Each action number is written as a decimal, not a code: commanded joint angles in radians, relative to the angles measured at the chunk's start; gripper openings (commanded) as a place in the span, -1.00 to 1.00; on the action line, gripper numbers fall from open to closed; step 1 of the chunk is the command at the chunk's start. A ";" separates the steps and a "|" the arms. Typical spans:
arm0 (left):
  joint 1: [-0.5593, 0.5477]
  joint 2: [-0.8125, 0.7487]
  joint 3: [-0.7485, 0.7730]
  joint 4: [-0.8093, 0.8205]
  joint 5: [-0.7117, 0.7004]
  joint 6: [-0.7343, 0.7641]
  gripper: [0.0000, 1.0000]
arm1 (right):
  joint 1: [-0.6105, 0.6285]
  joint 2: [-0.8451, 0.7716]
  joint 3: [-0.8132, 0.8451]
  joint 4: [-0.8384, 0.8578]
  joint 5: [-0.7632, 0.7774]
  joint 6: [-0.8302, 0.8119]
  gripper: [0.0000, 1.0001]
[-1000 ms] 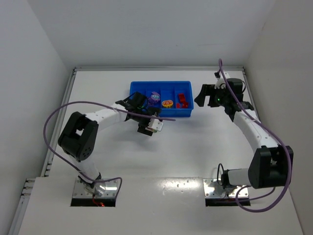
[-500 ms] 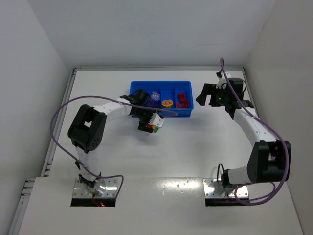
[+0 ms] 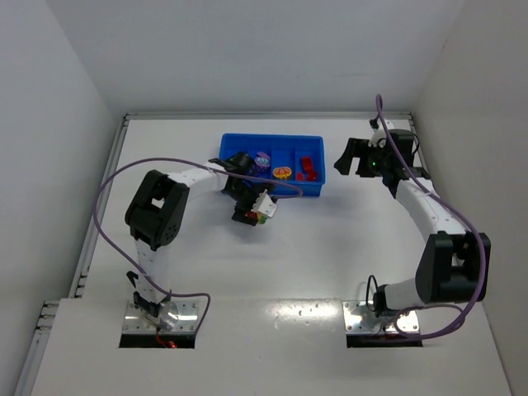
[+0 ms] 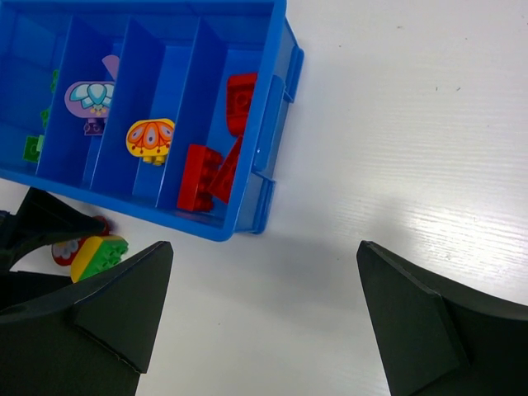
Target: Sort the legos into containers by color
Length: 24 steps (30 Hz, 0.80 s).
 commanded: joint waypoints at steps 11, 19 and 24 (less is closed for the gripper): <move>0.039 0.055 0.100 -0.015 -0.012 -0.031 1.00 | -0.018 0.018 0.045 0.056 -0.010 0.017 0.87; 0.059 0.056 0.100 -0.035 -0.023 -0.057 0.91 | -0.018 0.048 0.065 0.056 -0.019 0.017 0.87; 0.059 0.056 0.100 -0.045 -0.023 -0.057 0.71 | -0.018 0.059 0.074 0.065 -0.028 0.017 0.87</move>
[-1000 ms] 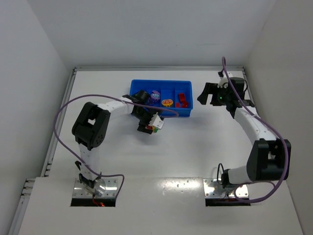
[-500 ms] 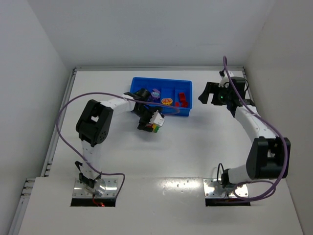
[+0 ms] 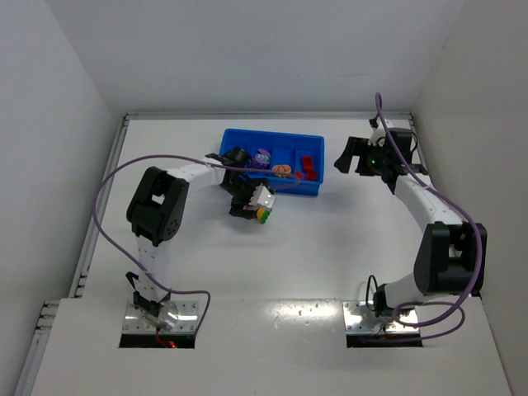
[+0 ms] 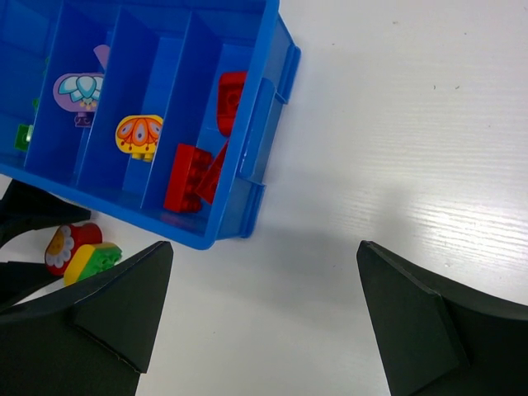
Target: Sort the legos into containers by color
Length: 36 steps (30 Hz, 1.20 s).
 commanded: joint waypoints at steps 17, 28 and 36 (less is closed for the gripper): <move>0.012 -0.260 -0.136 0.092 0.097 -0.290 -0.41 | 0.037 -0.032 0.013 0.084 -0.199 0.075 0.87; -0.087 -0.567 -0.357 0.454 -0.121 -0.707 -0.58 | 0.176 0.066 0.025 0.205 -0.483 0.347 0.87; -0.136 -0.635 -0.394 0.486 -0.164 -0.710 -0.58 | 0.289 0.112 0.074 0.227 -0.532 0.356 0.87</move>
